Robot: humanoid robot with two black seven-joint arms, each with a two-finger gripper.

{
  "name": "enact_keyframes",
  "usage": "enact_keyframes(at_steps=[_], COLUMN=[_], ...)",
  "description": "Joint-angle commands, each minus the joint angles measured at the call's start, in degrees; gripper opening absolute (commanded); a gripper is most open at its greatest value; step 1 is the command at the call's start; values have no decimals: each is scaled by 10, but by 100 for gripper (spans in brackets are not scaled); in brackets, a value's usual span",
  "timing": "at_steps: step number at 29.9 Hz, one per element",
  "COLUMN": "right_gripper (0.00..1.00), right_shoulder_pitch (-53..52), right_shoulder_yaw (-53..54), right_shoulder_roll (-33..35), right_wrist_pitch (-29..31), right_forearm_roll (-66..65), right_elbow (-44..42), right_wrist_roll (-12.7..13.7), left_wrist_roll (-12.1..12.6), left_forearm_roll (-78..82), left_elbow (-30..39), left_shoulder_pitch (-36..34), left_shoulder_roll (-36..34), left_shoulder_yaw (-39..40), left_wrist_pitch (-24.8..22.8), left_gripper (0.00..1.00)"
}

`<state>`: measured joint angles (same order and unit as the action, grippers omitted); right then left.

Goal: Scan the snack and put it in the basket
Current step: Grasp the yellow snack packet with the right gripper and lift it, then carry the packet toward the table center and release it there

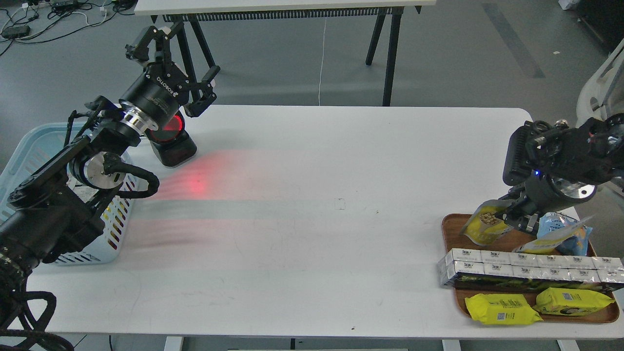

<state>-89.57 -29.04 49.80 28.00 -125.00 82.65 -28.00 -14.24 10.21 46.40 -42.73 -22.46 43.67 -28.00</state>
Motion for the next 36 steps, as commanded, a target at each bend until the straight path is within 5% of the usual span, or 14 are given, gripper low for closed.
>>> enact_keyframes(at_steps=[1,19,27,36], right_gripper=[0,0,0,0], right_shoulder_pitch=[0,-47,-83,-39], right_shoulder_yaw=[7,138,142,141], right_shoulder_roll=[2,21,-171,-419], right_wrist_pitch=[0,0,0,0], right_forearm_roll=[0,72,109,105], right_elbow=[1,44,17,-147], right_wrist_roll=[0,0,0,0], left_wrist_roll=[1,2,2,1], left_forearm_roll=[0,0,0,0], left_elbow=[0,0,-2,-1], left_shoulder_pitch=[0,-2,-2,0], left_shoulder_roll=[3,5,13,13], left_shoulder_yaw=[-1,-1,-2,-1], left_wrist_pitch=[0,0,0,0], left_gripper=[100,100,100,100])
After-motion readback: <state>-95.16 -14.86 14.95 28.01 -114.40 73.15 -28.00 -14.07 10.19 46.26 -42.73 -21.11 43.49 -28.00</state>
